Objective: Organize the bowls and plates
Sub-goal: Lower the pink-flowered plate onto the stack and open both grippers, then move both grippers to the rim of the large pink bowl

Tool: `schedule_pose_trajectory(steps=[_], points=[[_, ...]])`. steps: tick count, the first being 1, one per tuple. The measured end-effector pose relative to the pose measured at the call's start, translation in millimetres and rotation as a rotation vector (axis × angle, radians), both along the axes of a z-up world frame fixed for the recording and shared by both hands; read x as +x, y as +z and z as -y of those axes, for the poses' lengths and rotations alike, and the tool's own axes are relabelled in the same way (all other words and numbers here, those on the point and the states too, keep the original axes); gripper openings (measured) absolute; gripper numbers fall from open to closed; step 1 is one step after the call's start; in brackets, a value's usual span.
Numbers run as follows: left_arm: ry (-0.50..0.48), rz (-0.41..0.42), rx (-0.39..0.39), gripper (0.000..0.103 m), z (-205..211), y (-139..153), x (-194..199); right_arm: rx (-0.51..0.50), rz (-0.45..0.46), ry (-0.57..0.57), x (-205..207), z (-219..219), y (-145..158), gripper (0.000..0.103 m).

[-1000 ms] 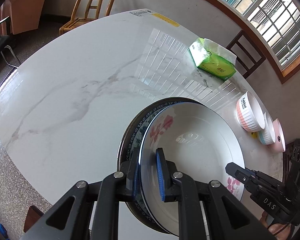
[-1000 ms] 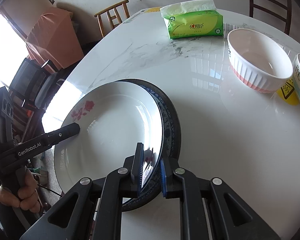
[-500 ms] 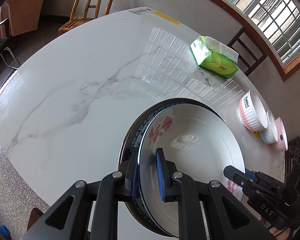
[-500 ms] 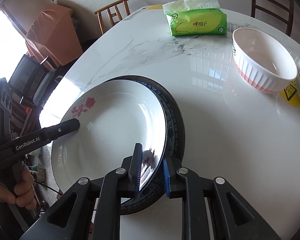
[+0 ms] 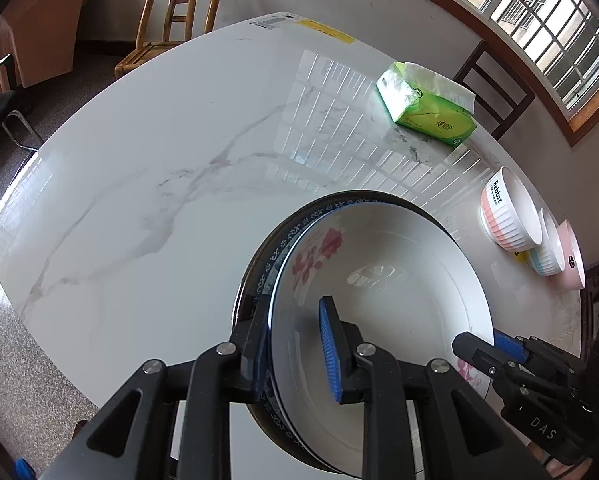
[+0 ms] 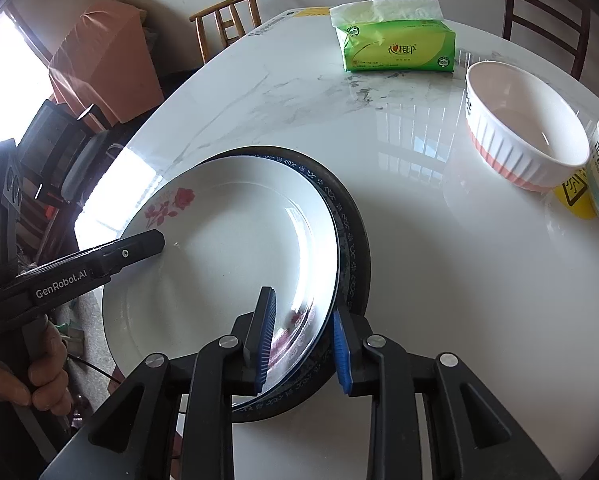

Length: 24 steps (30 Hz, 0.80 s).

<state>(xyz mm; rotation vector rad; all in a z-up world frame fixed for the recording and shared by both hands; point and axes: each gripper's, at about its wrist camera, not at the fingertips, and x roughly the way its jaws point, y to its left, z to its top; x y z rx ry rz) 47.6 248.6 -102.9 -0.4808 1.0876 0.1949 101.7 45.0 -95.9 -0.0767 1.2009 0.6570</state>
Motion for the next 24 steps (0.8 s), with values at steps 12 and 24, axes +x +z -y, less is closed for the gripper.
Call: schedule_pose_trajectory(steps=[12,24], points=[[-0.03,0.009,0.091,0.037,10.5,9.3,2.0,-0.005,0.071,0.019,-3.5,-2.8,15.0,0.042],[-0.053,0.032,0.171,0.038,31.3,33.7,7.1,0.044,0.067,-0.024,-2.8,25.1,25.0,0.042]])
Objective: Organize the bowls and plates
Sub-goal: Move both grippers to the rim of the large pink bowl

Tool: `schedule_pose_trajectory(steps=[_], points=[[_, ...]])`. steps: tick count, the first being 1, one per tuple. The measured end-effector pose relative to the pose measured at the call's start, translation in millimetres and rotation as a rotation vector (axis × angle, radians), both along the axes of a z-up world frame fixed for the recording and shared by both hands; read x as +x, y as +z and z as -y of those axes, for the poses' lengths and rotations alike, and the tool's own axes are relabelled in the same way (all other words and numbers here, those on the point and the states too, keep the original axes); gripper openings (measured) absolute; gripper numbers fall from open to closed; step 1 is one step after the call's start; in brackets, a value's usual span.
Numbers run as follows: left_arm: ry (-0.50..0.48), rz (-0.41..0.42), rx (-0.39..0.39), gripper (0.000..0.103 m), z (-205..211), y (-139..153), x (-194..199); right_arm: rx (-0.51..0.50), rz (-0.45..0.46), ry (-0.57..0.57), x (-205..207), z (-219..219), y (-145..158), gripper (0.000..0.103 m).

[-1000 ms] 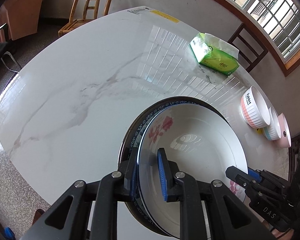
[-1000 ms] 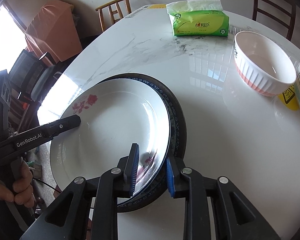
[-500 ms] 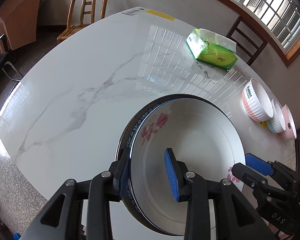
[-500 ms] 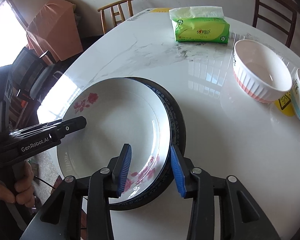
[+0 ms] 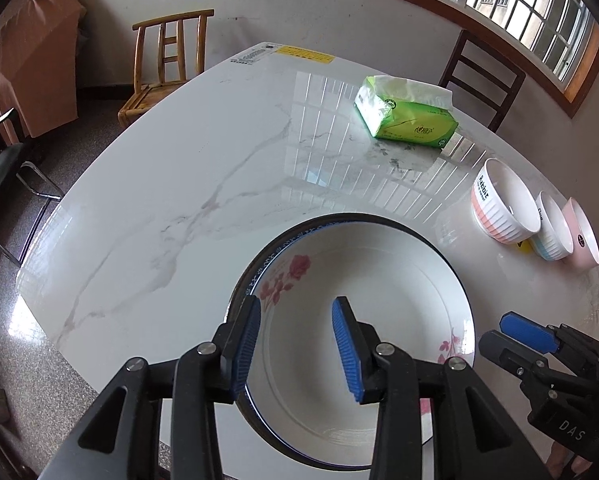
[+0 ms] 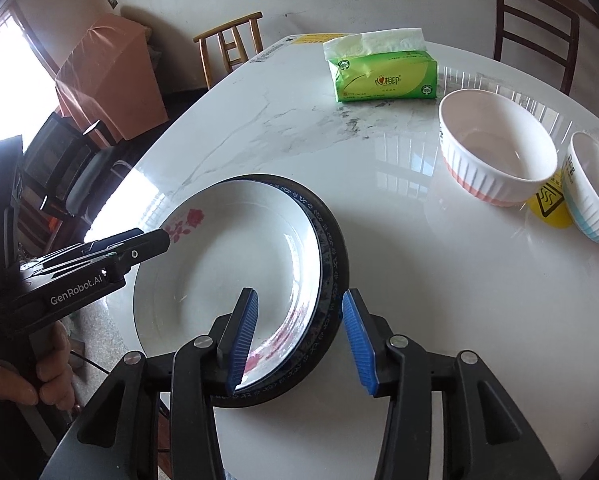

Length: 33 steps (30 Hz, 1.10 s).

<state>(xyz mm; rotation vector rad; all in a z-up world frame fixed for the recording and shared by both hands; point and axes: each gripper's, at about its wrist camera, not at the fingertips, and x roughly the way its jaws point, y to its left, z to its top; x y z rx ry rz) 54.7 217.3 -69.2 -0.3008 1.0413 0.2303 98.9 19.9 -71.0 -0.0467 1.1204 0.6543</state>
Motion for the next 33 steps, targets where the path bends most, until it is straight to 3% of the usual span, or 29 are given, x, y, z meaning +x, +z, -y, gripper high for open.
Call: schedule_pose_trajectory(steps=[8,24,33], points=[[-0.082,-0.001,-0.007,0.038,49.6,12.2,21.2,0.004,0.001,-0.109,2.9,59.8,3.9,0.043],[-0.383,-0.002,-0.058,0.038,218.7,44.1,99.6,-0.026,0.017,-0.488,28.2,259.9,24.5,0.043],[-0.465,0.021,-0.071,0.038,299.9,70.3,150.3,-0.036,0.051,-0.649,51.0,338.2,48.5,0.043]])
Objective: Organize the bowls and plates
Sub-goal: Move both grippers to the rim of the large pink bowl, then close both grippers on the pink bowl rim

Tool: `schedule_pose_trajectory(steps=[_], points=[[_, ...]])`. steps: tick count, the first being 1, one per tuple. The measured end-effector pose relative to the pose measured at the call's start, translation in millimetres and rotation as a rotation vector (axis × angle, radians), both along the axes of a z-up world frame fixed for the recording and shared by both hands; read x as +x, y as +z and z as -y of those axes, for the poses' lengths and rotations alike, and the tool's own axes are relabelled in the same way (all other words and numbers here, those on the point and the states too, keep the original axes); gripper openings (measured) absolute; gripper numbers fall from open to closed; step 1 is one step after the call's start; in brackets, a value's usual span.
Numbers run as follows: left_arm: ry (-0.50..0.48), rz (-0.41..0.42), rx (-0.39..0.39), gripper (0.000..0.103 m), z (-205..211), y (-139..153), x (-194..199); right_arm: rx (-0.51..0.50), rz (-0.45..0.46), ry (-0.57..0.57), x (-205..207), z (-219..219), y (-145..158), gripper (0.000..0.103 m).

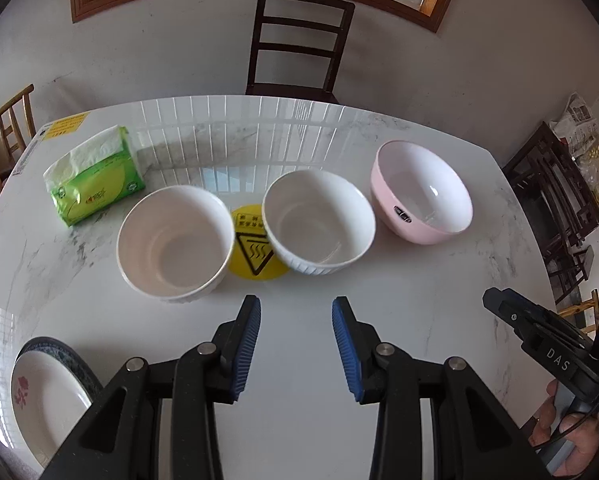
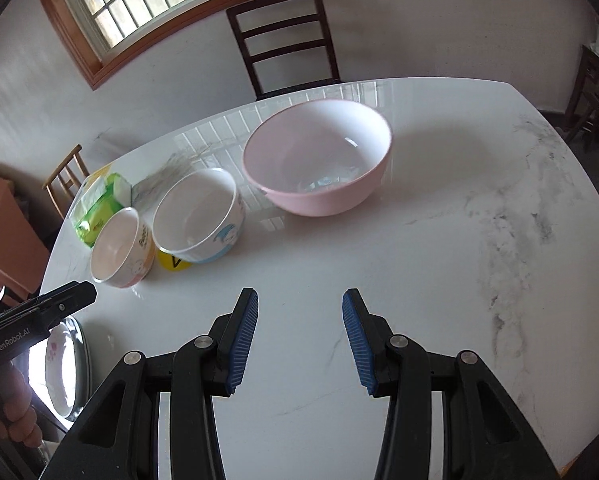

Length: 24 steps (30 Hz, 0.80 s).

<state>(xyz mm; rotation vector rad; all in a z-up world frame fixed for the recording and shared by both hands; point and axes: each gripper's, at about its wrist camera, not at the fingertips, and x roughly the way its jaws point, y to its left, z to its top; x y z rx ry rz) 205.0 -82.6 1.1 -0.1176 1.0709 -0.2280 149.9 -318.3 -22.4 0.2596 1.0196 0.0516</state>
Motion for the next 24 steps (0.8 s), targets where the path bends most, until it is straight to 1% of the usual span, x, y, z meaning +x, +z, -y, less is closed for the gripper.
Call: schedule_pose_trajectory(steps=[5,9,13,18,20,22,24], points=[[0.005,0.007,-0.014,0.038,36.2,9.1,34.0,0.002,0.009,-0.05,18.9,21.8,8.3,0.042],[-0.017,-0.02,-0.008,0.038,65.7,7.2,68.0,-0.018,-0.01,-0.054,42.8,32.1,7.7,0.042],[-0.025,-0.061,-0.005,0.038,87.1,-0.3,100.3,-0.04,-0.048,-0.058,70.4,46.8,2.4,0.042],[-0.02,-0.081,0.026,0.038,104.5,-12.4,133.7,-0.057,-0.081,-0.06,102.4,60.5,-5.6,0.04],[-0.019,-0.088,0.037,0.038,108.9,-18.5,144.0,-0.06,-0.098,-0.061,114.7,64.0,-10.0,0.038],[-0.022,-0.09,0.043,0.038,114.6,-24.6,153.0,-0.069,-0.118,-0.061,127.2,65.4,-15.0,0.033],[-0.021,-0.09,0.057,0.038,119.9,-30.4,160.7,-0.079,-0.135,-0.065,136.8,65.8,-21.4,0.032]])
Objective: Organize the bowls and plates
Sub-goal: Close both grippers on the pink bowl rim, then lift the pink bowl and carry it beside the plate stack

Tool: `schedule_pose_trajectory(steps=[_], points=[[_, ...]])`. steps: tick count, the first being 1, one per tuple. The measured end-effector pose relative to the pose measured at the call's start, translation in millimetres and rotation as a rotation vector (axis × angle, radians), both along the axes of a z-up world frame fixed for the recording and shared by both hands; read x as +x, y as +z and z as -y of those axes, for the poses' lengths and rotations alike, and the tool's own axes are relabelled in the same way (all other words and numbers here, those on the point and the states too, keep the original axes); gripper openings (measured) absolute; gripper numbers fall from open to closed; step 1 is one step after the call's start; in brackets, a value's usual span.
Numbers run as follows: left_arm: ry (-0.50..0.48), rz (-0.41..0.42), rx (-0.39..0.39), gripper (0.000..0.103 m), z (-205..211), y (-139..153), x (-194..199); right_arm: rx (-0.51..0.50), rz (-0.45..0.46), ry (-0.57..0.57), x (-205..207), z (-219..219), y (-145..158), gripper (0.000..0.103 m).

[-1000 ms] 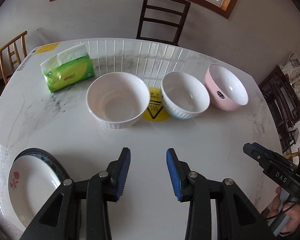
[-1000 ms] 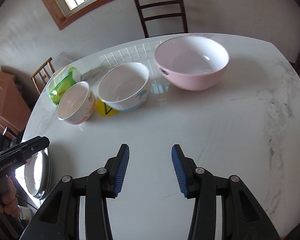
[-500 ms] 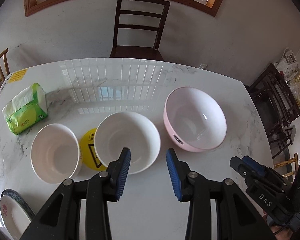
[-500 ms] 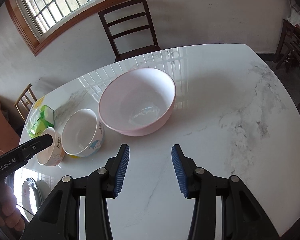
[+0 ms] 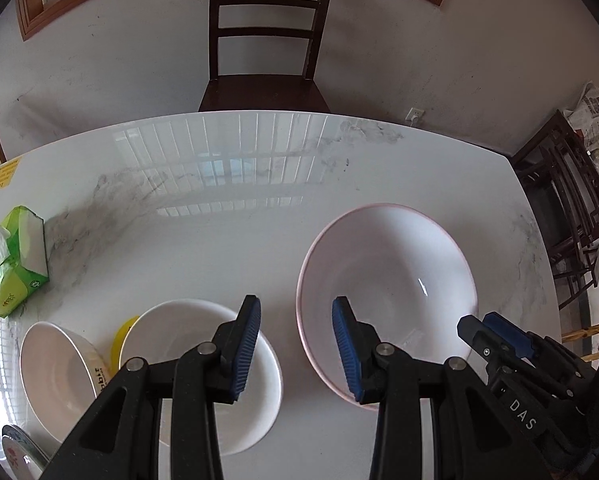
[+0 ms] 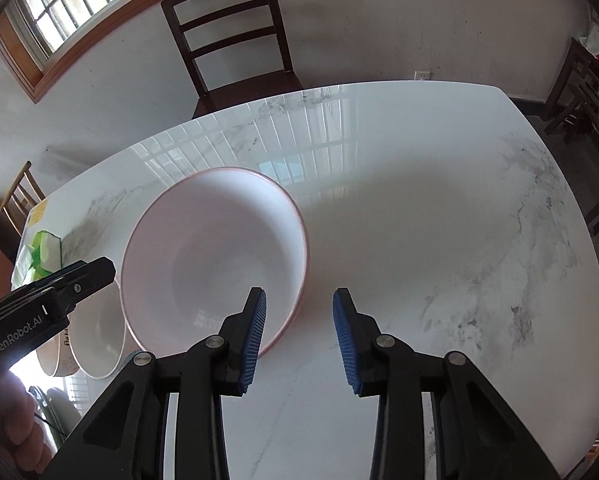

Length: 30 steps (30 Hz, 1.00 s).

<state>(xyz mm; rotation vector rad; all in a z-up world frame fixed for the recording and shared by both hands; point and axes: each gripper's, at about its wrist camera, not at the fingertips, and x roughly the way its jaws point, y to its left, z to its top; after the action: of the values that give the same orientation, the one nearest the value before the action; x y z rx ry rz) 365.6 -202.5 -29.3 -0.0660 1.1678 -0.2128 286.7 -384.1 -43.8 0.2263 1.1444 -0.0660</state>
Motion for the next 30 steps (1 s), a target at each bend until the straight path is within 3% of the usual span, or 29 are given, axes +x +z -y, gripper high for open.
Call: schedule_pose_trajectory(steps=[9,13,14,15,17,30], points=[[0.0,-0.027,0.037,0.038,6.8,-31.0,18.9,0.005,-0.062,0.0,20.9,-3.0,-30.9,0.026],[-0.017,-0.045,0.041,0.037,11.2,-40.3,19.6,0.004,-0.077,0.01,23.4,-6.7,-37.1,0.017],[-0.024,-0.051,0.033,0.03,11.9,-42.1,18.6,0.002,-0.078,0.013,23.4,-8.0,-38.1,0.016],[-0.031,-0.057,0.026,0.015,12.6,-43.2,17.3,0.004,-0.078,0.012,23.3,-8.8,-38.2,0.014],[-0.043,-0.07,0.025,0.009,15.3,-44.9,16.2,-0.011,-0.078,0.014,23.4,-10.6,-38.3,0.014],[-0.068,-0.016,0.054,0.009,25.4,-26.8,-9.4,-0.036,-0.084,-0.008,5.2,-10.0,-27.5,0.014]])
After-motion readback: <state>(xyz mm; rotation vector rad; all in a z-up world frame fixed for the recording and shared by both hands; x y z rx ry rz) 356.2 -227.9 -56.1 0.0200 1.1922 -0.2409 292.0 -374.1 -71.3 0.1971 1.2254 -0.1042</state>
